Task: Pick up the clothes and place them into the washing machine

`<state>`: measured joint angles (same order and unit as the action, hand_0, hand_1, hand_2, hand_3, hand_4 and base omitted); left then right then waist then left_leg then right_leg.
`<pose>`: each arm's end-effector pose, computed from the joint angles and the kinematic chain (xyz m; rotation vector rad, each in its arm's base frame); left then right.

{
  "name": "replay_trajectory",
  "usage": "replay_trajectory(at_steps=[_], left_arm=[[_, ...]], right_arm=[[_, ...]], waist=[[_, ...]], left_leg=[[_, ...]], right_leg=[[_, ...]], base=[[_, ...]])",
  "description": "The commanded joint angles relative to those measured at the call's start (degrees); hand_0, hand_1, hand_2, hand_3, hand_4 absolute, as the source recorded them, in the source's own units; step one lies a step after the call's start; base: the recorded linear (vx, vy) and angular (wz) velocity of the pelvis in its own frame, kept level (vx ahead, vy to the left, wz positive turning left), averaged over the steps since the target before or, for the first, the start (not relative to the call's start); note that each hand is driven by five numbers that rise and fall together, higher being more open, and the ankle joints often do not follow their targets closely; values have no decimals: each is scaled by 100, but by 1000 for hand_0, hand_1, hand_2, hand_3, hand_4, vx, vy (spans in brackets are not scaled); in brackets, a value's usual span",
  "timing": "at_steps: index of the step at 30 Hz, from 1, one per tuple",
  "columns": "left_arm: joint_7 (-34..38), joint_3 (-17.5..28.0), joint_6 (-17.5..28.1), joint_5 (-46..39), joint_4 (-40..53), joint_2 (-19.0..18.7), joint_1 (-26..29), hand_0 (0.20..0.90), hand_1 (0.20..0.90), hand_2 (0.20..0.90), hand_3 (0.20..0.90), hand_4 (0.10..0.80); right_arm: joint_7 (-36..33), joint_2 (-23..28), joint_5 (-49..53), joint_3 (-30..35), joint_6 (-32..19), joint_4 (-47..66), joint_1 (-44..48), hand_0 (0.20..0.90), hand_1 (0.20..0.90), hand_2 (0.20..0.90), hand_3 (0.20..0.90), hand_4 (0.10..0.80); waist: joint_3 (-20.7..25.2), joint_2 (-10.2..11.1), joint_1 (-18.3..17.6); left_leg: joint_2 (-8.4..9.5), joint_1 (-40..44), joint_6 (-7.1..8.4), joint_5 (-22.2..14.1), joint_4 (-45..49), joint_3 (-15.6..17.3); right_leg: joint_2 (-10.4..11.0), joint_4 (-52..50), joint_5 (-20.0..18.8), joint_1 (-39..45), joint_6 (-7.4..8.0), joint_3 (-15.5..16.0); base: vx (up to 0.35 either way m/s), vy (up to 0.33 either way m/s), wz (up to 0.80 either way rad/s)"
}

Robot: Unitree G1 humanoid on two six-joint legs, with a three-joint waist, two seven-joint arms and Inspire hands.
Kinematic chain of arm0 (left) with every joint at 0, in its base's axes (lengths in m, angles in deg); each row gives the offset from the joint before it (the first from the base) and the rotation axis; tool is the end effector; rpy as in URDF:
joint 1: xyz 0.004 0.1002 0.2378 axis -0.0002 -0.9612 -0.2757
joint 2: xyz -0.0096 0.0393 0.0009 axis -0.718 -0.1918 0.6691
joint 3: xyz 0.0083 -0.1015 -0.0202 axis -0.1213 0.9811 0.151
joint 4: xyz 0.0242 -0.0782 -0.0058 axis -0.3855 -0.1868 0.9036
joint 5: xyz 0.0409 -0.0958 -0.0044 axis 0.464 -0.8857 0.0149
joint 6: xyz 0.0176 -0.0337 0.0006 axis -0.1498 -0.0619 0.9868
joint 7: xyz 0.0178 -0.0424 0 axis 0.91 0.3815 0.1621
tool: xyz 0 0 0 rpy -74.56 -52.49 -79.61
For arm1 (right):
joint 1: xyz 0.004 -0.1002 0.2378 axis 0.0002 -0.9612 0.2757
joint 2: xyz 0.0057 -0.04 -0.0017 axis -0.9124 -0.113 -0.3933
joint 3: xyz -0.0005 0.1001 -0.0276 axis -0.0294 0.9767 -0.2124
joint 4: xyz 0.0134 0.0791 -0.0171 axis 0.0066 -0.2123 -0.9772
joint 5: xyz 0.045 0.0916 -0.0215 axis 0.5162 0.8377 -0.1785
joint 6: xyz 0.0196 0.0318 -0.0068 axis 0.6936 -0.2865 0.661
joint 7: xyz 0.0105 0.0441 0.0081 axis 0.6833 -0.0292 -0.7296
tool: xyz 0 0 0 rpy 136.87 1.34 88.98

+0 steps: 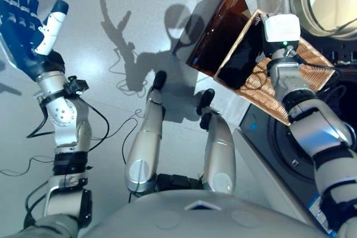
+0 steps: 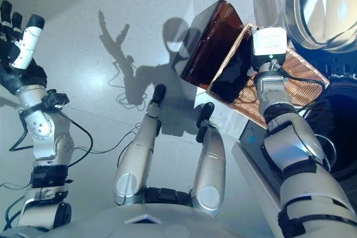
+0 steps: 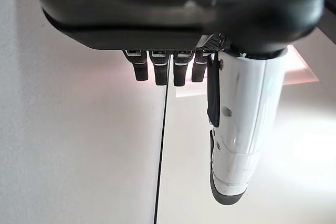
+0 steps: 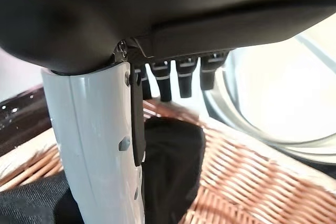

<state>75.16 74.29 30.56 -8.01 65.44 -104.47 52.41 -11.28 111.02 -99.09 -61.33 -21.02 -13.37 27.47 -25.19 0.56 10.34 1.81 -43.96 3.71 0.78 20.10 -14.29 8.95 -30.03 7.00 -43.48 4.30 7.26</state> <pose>0.2258 0.2360 0.1084 -0.1681 -0.5882 0.4764 0.3299 -0.2639 0.0892 -1.8458 0.0654 -0.2531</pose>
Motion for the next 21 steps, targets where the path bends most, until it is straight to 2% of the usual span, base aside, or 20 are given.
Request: replay_trajectory(at_steps=[1,11,21], left_arm=[[193,245,708,255,1020,-118,0,900,900,900,900,800],[257,162,735,342,1042,-162,46,900,900,900,900,800],[126,118,769,268,965,-246,89,900,900,900,900,800]], right_arm=[[-62,203,35,-193,52,-196,196,900,900,900,900,800],[-175,-142,114,-44,43,-31,-113,900,900,900,900,800],[-212,-176,220,-1,-10,-135,-103,900,900,900,900,800]], waist=[[242,-277,17],[259,-282,1],[357,-250,-28]], left_leg=[[190,-173,-17,-402,275,134],[169,-94,-2,-323,138,90],[121,61,14,-242,16,82]], right_leg=[[-141,-89,89,-34,124,102],[-167,-95,148,-10,74,108],[-209,122,59,158,38,79]], base=[[-23,-21,8],[3,-11,8],[-25,-9,-3]])
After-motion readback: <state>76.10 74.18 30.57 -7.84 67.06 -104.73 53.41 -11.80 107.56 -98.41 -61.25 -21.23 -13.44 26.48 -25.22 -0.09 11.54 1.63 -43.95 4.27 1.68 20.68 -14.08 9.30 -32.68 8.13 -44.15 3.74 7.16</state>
